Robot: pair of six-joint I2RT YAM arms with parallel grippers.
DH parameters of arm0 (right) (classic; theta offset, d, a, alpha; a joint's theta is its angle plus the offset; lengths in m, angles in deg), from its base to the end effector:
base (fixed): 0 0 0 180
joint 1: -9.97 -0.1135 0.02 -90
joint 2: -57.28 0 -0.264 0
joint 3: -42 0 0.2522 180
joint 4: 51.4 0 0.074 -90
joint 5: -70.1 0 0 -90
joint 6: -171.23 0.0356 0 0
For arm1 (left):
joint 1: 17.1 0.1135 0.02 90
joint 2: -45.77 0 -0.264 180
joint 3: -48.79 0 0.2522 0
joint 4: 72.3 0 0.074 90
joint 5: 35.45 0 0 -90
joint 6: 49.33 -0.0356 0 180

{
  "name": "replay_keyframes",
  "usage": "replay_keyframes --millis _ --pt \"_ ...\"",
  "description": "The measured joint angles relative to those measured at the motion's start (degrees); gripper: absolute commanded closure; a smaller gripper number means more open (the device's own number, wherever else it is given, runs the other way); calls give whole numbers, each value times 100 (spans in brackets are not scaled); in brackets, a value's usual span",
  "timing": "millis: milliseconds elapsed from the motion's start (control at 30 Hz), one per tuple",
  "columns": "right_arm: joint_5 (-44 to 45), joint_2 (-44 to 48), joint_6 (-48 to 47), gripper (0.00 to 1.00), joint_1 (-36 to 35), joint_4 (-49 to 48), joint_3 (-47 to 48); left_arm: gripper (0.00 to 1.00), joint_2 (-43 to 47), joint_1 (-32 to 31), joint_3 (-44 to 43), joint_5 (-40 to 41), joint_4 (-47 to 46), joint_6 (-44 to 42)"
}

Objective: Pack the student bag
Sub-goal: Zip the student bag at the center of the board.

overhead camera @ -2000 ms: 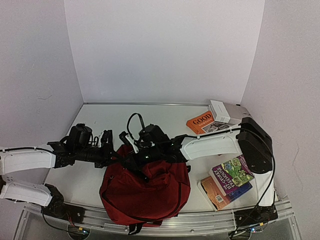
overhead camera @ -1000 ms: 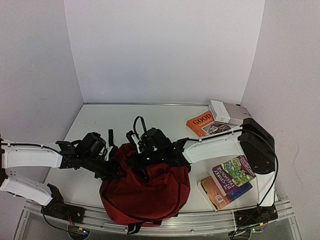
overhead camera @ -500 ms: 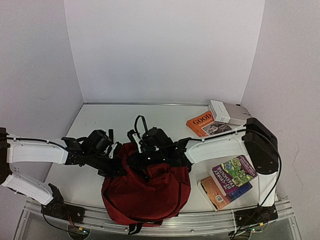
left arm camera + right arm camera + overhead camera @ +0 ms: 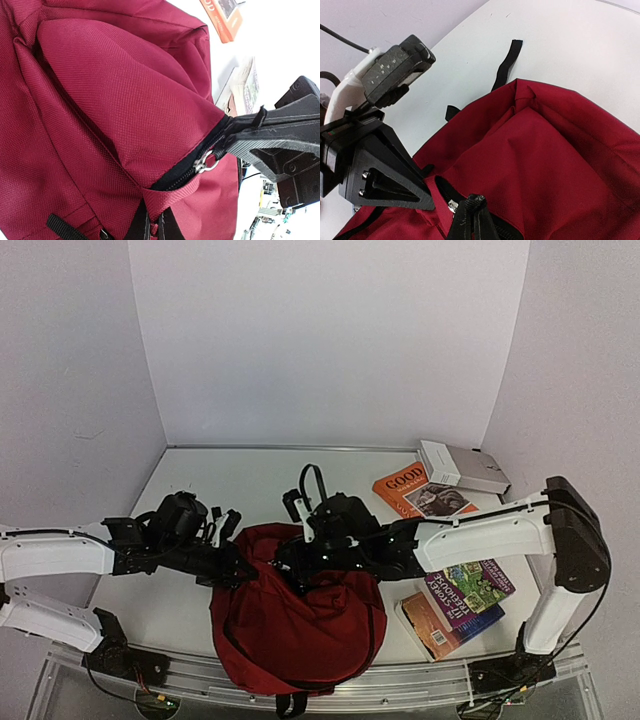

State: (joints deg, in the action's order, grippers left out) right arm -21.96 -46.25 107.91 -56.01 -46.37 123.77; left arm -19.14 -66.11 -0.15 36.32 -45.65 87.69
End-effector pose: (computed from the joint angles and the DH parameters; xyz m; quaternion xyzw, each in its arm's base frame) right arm 0.1673 0.3785 0.2273 -0.2952 0.7988 0.3896 0.3507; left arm 0.1424 -0.1808 0.2102 0.0793 0.9029 -0.3919 0.1575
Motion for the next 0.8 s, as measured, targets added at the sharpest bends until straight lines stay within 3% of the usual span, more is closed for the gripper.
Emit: replay_keyframes --millis 267,600,800 --pt "407 354 349 100 -142 -163 -560 100 12 23 3 47 156 197" --pt "599 567 771 100 -174 -549 -872 100 151 681 225 -791 -254 289" --pt "867 845 788 100 -145 -280 -1063 100 117 1170 237 -782 70 248"
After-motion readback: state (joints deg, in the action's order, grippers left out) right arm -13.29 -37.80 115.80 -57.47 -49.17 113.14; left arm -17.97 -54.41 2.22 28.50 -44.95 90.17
